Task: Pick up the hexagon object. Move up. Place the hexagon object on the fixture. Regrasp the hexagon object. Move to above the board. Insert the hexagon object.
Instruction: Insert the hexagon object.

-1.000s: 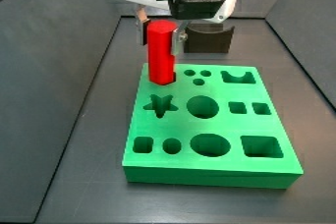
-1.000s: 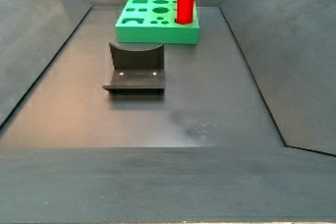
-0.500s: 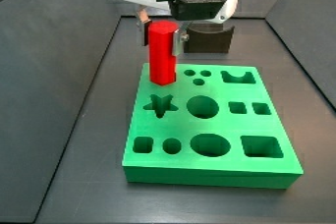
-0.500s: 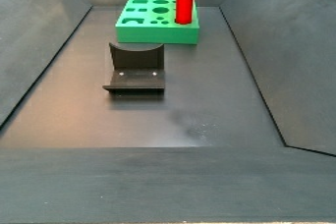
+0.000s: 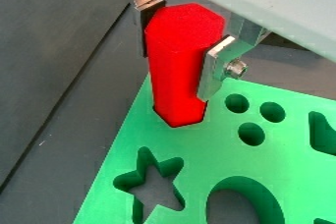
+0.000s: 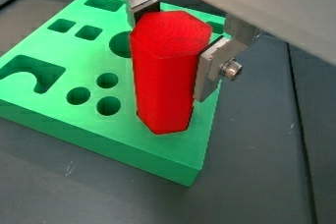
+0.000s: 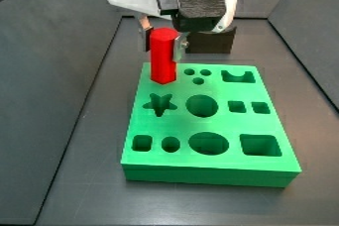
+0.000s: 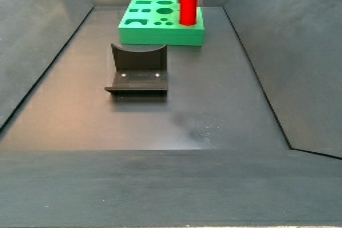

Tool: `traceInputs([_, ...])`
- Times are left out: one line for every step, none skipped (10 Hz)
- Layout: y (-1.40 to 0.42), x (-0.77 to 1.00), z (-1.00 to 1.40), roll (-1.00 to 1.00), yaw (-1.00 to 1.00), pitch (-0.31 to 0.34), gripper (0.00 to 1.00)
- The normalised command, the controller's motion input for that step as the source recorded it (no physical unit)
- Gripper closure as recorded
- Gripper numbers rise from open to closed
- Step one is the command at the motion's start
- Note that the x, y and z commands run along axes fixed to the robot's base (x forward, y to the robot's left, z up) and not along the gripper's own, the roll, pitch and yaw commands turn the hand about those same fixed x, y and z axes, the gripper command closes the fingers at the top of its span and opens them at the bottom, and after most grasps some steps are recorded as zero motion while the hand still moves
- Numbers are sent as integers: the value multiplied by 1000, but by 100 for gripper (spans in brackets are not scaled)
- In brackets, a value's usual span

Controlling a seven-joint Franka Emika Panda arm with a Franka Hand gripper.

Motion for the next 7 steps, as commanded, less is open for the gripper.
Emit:
traceInputs([-46,66,-940,161,-234,24,100])
traceInputs([-103,69,-1000,153,-174,0,100])
traceInputs([-114,106,-1000,164,-120,0,100])
traceInputs([-140,129,-1000,137,-140,-3,100])
traceInputs([0,134,-700,16,-97,0,100])
traceInputs([0,0,0,6,0,0,100])
traceInputs([0,0,0,0,0,0,100])
